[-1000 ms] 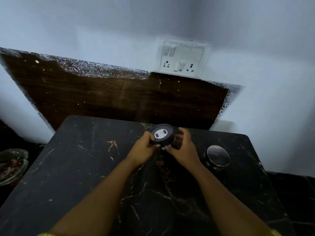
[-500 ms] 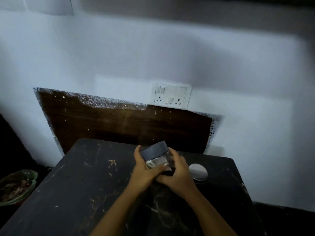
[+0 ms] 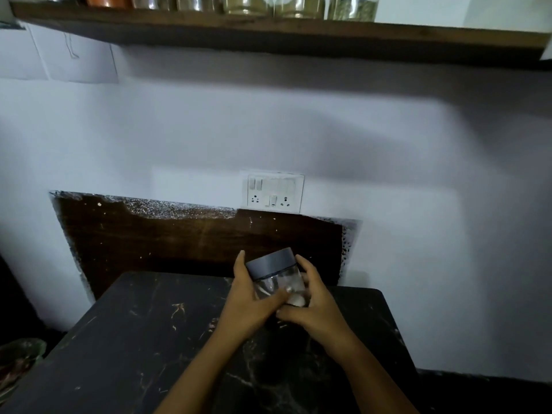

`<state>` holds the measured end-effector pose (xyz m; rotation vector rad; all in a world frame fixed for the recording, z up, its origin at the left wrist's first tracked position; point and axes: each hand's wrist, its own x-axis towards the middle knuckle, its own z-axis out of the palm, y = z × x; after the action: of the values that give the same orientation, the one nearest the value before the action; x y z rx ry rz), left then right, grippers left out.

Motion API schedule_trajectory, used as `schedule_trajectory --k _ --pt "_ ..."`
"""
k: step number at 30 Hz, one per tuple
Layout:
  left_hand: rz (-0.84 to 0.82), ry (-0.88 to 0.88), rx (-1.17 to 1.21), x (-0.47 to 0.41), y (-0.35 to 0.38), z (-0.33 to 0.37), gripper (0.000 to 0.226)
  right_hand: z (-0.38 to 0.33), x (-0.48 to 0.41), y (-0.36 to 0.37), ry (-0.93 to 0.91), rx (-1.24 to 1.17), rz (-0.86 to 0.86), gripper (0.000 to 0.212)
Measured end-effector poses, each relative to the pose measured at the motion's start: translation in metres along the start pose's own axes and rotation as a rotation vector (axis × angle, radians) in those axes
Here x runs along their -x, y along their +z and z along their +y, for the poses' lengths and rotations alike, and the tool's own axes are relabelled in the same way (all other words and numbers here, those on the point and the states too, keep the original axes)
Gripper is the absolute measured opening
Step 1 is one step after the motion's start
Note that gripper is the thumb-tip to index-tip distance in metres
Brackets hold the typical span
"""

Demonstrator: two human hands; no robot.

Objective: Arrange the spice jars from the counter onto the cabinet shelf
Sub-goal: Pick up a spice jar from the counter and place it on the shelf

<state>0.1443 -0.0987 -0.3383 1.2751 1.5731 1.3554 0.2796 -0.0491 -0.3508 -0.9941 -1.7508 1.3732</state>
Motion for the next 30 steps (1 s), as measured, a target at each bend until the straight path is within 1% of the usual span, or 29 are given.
schedule_trajectory --k 2,4,6,7,9,10,13,15,17,18,20,21,22,23,25,27,30 --pt "0.0 -0.013 0.074 0.0 0.0 0.006 0.102 -0.005 0.005 -0.008 0.01 -0.069 0.005 0.094" --pt "-0.034 -0.047 0.135 0.003 0.0 0.009 0.101 -0.008 0.009 -0.012 0.039 -0.135 -0.036 0.092" --pt "-0.05 -0.045 0.141 0.01 0.006 0.015 0.101 -0.01 0.015 -0.014 0.04 -0.147 -0.047 0.084" --pt "-0.031 -0.03 0.12 0.012 0.008 0.015 0.097 -0.011 0.017 -0.013 0.033 -0.142 -0.03 0.081" --pt "0.006 -0.006 0.058 0.015 0.012 0.018 0.09 -0.011 0.02 -0.011 0.017 -0.125 0.025 0.083" --pt "-0.008 -0.001 0.033 0.018 0.014 0.021 0.092 -0.013 0.023 -0.011 0.007 -0.109 0.043 0.087" --pt "-0.103 -0.006 -0.007 0.022 0.014 0.028 0.106 -0.012 0.027 -0.012 -0.034 -0.078 0.033 0.096" --pt "-0.099 -0.016 0.058 0.022 0.01 0.032 0.108 -0.016 0.028 -0.018 -0.035 -0.099 0.044 0.097" --pt "-0.113 -0.042 0.145 0.024 0.004 0.034 0.107 -0.022 0.029 -0.023 -0.01 -0.159 0.015 0.096" --pt "-0.127 -0.048 0.169 0.025 0.003 0.035 0.104 -0.023 0.029 -0.024 -0.005 -0.179 -0.007 0.092" --pt "-0.131 -0.029 0.156 0.028 0.005 0.035 0.091 -0.025 0.03 -0.025 -0.013 -0.164 -0.018 0.083" --pt "-0.127 -0.005 0.128 0.029 0.008 0.035 0.084 -0.024 0.031 -0.023 -0.021 -0.157 -0.002 0.082" --pt "-0.124 0.015 0.094 0.031 0.01 0.036 0.081 -0.023 0.031 -0.022 -0.026 -0.155 0.013 0.085" --pt "-0.121 0.023 0.069 0.032 0.011 0.038 0.082 -0.022 0.032 -0.02 -0.028 -0.156 0.022 0.09" --pt "-0.121 0.012 0.065 0.032 0.01 0.039 0.096 -0.022 0.035 -0.018 -0.036 -0.157 -0.006 0.096" --pt "-0.112 0.013 0.108 0.03 0.006 0.038 0.104 -0.021 0.034 -0.02 -0.035 -0.186 -0.026 0.096" --pt "-0.095 0.005 0.192 0.026 0.004 0.037 0.096 -0.022 0.028 -0.029 0.0 -0.268 -0.028 0.094"
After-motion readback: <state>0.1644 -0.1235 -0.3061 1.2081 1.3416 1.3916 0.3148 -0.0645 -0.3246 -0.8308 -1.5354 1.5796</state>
